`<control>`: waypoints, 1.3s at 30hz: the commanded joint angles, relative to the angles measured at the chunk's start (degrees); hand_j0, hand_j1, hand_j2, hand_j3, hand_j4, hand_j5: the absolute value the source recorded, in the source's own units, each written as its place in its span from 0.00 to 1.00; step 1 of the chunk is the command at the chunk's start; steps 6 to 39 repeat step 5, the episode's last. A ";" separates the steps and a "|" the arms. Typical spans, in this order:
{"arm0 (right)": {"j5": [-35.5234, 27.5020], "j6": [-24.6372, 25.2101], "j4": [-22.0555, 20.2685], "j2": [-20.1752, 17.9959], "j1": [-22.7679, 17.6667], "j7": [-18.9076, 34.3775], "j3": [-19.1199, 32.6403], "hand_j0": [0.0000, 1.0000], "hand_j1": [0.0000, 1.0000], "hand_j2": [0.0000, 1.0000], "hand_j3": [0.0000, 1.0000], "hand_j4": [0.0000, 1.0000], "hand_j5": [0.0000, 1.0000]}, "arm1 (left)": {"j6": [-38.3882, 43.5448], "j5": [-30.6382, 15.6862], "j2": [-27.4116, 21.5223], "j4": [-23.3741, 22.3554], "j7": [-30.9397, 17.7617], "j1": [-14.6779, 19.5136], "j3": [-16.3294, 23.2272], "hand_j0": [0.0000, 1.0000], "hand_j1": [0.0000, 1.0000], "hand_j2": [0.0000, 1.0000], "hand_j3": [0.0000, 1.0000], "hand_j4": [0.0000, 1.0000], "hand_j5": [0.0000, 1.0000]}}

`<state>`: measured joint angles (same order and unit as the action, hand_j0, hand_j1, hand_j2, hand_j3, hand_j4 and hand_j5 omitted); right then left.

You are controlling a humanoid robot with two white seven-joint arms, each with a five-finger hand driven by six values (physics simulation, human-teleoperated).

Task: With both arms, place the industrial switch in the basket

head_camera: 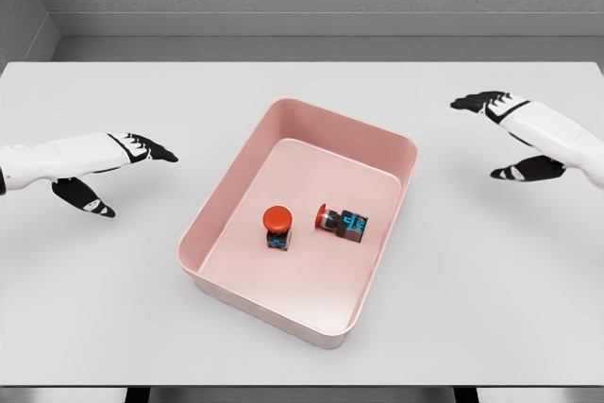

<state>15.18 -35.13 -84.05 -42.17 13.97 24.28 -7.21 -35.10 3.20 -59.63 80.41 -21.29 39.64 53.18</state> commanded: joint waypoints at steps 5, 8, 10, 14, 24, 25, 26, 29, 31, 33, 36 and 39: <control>-0.59 0.13 0.21 -0.10 0.00 -0.03 0.35 1.00 1.00 1.00 1.00 1.00 1.00 | 0.10 -0.39 -0.05 0.01 0.02 0.00 -0.01 1.00 1.00 1.00 1.00 1.00 1.00; -0.59 0.13 0.21 -0.10 0.00 -0.03 0.35 1.00 1.00 1.00 1.00 1.00 1.00 | 0.10 -0.39 -0.05 0.01 0.02 0.00 -0.01 1.00 1.00 1.00 1.00 1.00 1.00; -0.59 0.13 0.21 -0.10 0.00 -0.03 0.35 1.00 1.00 1.00 1.00 1.00 1.00 | 0.10 -0.39 -0.05 0.01 0.02 0.00 -0.01 1.00 1.00 1.00 1.00 1.00 1.00; -0.59 0.13 0.21 -0.10 0.00 -0.03 0.35 1.00 1.00 1.00 1.00 1.00 1.00 | 0.10 -0.39 -0.05 0.01 0.02 0.00 -0.01 1.00 1.00 1.00 1.00 1.00 1.00; -0.59 0.13 0.21 -0.10 0.00 -0.03 0.35 1.00 1.00 1.00 1.00 1.00 1.00 | 0.10 -0.39 -0.05 0.01 0.02 0.00 -0.01 1.00 1.00 1.00 1.00 1.00 1.00; -0.59 0.13 0.21 -0.10 0.00 -0.03 0.35 1.00 1.00 1.00 1.00 1.00 1.00 | 0.10 -0.39 -0.05 0.01 0.02 0.00 -0.01 1.00 1.00 1.00 1.00 1.00 1.00; -0.59 0.13 0.21 -0.10 0.00 -0.03 0.35 1.00 1.00 1.00 1.00 1.00 1.00 | 0.10 -0.39 -0.05 0.01 0.02 0.00 -0.01 1.00 1.00 1.00 1.00 1.00 1.00; -0.59 0.13 0.21 -0.10 0.00 -0.03 0.35 1.00 1.00 1.00 1.00 1.00 1.00 | 0.10 -0.39 -0.05 0.01 0.02 0.00 -0.01 1.00 1.00 1.00 1.00 1.00 1.00; -0.59 0.13 0.21 -0.10 0.00 -0.03 0.35 1.00 1.00 1.00 1.00 1.00 1.00 | 0.10 -0.39 -0.05 0.01 0.02 0.00 -0.01 1.00 1.00 1.00 1.00 1.00 1.00; -0.59 0.13 0.21 -0.10 0.00 -0.03 0.35 1.00 1.00 1.00 1.00 1.00 1.00 | 0.10 -0.39 -0.05 0.01 0.02 0.00 -0.01 1.00 1.00 1.00 1.00 1.00 1.00; -0.59 0.13 0.21 -0.10 0.00 -0.03 0.35 1.00 1.00 1.00 1.00 1.00 1.00 | 0.10 -0.39 -0.05 0.01 0.02 0.00 -0.01 1.00 1.00 1.00 1.00 1.00 1.00; -0.59 0.13 0.21 -0.10 0.00 -0.03 0.35 1.00 1.00 1.00 1.00 1.00 1.00 | 0.10 -0.39 -0.05 0.01 0.02 0.00 -0.01 1.00 1.00 1.00 1.00 1.00 1.00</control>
